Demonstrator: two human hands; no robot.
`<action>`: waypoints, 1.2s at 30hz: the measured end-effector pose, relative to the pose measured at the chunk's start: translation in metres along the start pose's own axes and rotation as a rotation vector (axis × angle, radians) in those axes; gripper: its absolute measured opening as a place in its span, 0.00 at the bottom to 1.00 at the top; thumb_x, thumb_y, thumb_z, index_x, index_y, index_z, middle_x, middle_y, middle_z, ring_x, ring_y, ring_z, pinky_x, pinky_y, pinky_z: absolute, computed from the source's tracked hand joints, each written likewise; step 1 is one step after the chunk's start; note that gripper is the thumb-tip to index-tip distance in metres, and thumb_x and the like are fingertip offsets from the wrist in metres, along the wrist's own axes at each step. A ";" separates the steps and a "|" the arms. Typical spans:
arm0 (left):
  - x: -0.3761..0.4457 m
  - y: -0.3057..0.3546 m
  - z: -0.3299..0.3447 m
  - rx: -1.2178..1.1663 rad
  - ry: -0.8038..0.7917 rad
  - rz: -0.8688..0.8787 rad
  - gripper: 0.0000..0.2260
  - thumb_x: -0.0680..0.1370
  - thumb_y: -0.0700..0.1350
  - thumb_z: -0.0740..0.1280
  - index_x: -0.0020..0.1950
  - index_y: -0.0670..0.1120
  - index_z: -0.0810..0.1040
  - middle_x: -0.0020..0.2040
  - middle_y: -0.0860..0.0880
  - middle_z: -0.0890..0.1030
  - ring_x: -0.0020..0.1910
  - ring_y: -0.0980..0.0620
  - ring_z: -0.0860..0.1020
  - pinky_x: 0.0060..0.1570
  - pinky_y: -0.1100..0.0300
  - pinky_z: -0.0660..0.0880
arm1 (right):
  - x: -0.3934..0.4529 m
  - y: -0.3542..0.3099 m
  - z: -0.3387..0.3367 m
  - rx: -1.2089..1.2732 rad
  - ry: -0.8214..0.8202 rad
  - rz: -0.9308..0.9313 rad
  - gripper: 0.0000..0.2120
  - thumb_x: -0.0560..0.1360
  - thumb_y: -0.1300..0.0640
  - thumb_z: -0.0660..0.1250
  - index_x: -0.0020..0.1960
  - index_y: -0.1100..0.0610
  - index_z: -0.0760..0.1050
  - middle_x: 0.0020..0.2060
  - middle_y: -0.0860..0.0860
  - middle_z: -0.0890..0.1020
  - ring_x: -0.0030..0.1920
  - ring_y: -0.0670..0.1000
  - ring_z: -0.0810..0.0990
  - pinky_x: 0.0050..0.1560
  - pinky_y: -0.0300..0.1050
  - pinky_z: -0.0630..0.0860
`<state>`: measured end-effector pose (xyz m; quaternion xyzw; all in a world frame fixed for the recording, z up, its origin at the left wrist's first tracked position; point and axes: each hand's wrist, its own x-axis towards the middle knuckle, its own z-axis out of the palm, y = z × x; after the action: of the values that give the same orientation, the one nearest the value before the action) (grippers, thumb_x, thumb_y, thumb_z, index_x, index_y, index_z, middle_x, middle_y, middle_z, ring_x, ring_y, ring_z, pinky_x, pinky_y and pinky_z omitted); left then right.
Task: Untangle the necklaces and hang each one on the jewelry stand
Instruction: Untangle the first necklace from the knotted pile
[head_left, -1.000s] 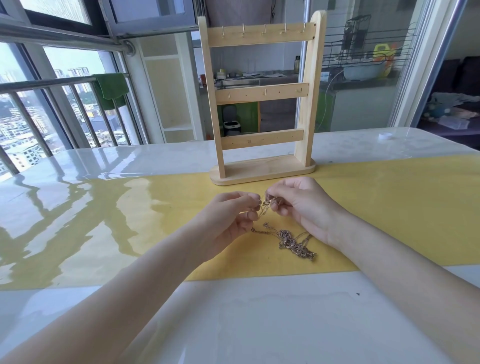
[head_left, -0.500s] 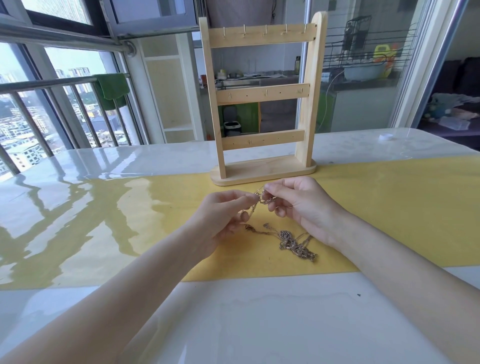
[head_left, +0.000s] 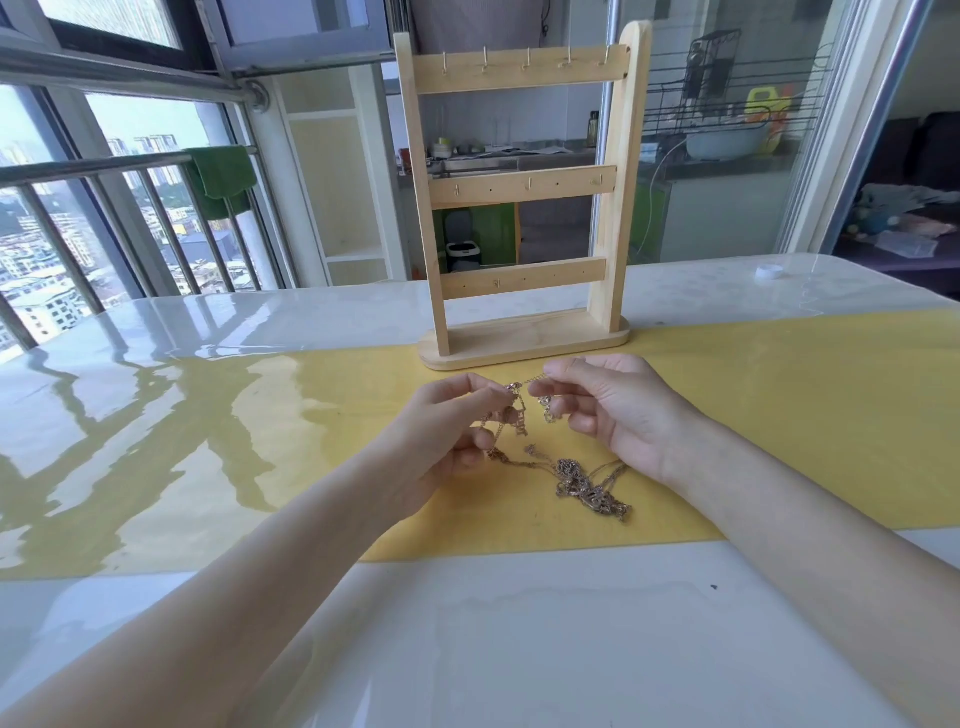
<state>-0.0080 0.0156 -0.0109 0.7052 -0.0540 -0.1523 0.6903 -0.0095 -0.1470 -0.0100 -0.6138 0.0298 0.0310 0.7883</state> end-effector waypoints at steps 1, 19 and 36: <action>0.000 0.000 0.000 0.002 0.002 0.004 0.05 0.78 0.41 0.66 0.42 0.45 0.74 0.33 0.51 0.79 0.22 0.57 0.67 0.22 0.68 0.64 | 0.000 0.000 0.000 -0.001 -0.003 0.000 0.03 0.75 0.65 0.66 0.42 0.63 0.75 0.32 0.55 0.83 0.24 0.45 0.75 0.22 0.32 0.66; -0.002 -0.004 0.001 0.166 -0.011 0.098 0.05 0.77 0.42 0.67 0.42 0.44 0.75 0.37 0.51 0.82 0.29 0.56 0.77 0.27 0.68 0.70 | -0.003 0.001 -0.003 -0.178 -0.163 0.020 0.11 0.72 0.69 0.69 0.50 0.60 0.71 0.34 0.55 0.80 0.31 0.47 0.78 0.31 0.35 0.74; -0.001 -0.004 0.006 0.263 0.168 0.350 0.06 0.78 0.40 0.65 0.41 0.45 0.74 0.31 0.48 0.76 0.25 0.56 0.71 0.24 0.65 0.68 | -0.002 0.004 0.003 -0.406 -0.254 -0.011 0.05 0.75 0.69 0.64 0.46 0.66 0.78 0.29 0.52 0.75 0.28 0.46 0.70 0.29 0.36 0.65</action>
<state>-0.0110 0.0100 -0.0150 0.7793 -0.1372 0.0371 0.6103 -0.0119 -0.1433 -0.0133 -0.7509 -0.0799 0.1091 0.6465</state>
